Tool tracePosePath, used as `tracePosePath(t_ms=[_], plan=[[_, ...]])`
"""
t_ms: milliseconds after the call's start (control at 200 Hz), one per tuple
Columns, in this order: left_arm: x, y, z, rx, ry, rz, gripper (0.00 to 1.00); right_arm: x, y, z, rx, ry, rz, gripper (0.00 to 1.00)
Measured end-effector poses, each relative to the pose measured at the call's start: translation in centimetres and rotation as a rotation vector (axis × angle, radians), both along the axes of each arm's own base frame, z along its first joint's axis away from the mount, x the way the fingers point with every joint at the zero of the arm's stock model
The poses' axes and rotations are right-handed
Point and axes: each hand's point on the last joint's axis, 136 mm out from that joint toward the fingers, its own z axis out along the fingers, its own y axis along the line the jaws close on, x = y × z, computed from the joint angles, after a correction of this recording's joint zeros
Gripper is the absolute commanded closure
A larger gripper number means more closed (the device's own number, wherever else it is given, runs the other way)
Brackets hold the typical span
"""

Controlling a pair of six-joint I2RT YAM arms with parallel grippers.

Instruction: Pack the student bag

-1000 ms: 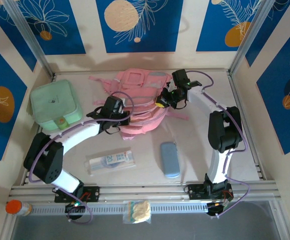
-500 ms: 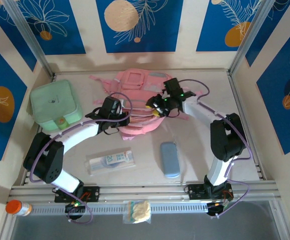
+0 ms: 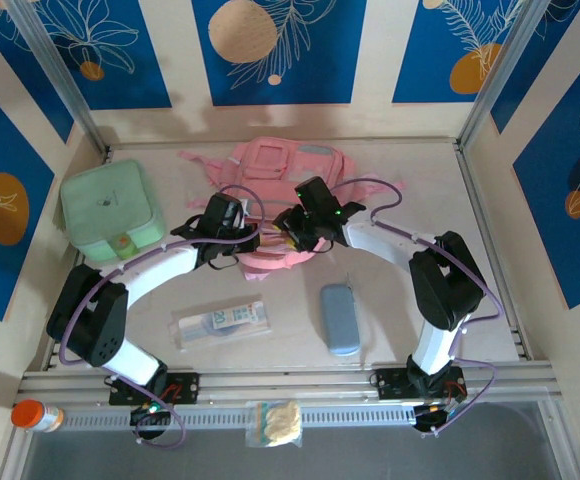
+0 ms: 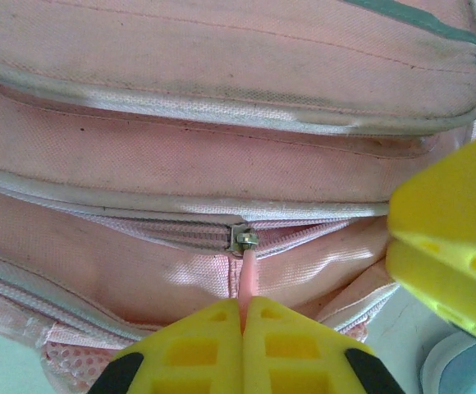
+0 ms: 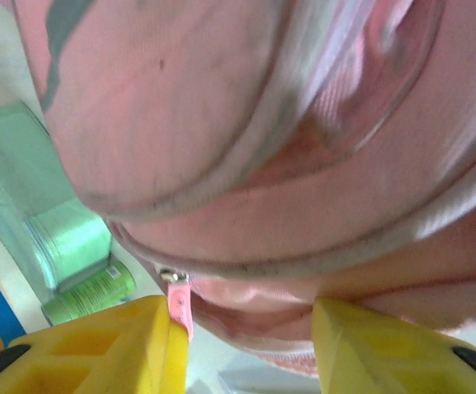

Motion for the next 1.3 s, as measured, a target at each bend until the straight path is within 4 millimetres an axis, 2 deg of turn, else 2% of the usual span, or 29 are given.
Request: tracePosePath(t_ms=[85, 210, 330, 415, 535, 630, 770, 915, 970, 1020, 1176, 1246, 1301], plan=[[0.0, 0.0, 0.0, 0.0, 0.0, 0.0, 1.0, 0.7, 0.0, -0.1, -0.008, -0.007, -0.023, 0.56], [0.1, -0.1, 0.1, -0.003, -0.005, 0.0, 1.0, 1.2, 0.5, -0.8, -0.023, 0.011, -0.041, 0.47], [0.1, -0.1, 0.1, -0.003, -0.006, 0.0, 1.0, 1.1, 1.3, -2.1, -0.052, 0.022, -0.044, 0.48], [0.1, -0.1, 0.1, -0.003, -0.005, 0.0, 1.0, 1.1, 1.6, -2.4, -0.077, 0.011, -0.05, 0.57], [0.0, 0.0, 0.1, 0.001, -0.001, 0.001, 1.0, 1.4, 1.6, -2.6, -0.101, 0.011, -0.072, 0.81], [0.0, 0.3, 0.1, 0.009, -0.007, 0.006, 1.0, 1.9, 1.9, -2.4, -0.133, -0.016, -0.019, 1.0], [-0.7, 1.4, 0.4, 0.031, -0.032, 0.028, 1.0, 2.6, 3.2, -0.2, -0.161, -0.105, 0.109, 1.0], [-2.8, 2.8, 1.5, 0.027, -0.06, 0.035, 1.0, 0.8, 3.5, 1.1, -0.136, -0.169, 0.267, 1.0], [-3.6, 3.2, 1.5, 0.034, -0.059, 0.036, 1.0, 0.3, 2.9, 1.7, -0.098, -0.177, 0.318, 1.0], [-4.5, 4.0, 0.9, 0.063, -0.041, 0.046, 1.0, 0.7, 1.7, 2.4, -0.076, -0.184, 0.335, 1.0], [-5.8, 6.6, -1.5, 0.17, 0.026, 0.095, 1.0, 5.1, -4.6, 3.9, -0.054, -0.229, 0.294, 1.0], [-5.5, 7.2, -1.9, 0.189, 0.032, 0.117, 1.0, 7.0, -7.0, 4.5, -0.048, -0.251, 0.269, 1.0], [-5.1, 7.6, -2.4, 0.196, 0.043, 0.133, 1.0, 7.8, -8.0, 4.8, -0.048, -0.267, 0.267, 1.0]])
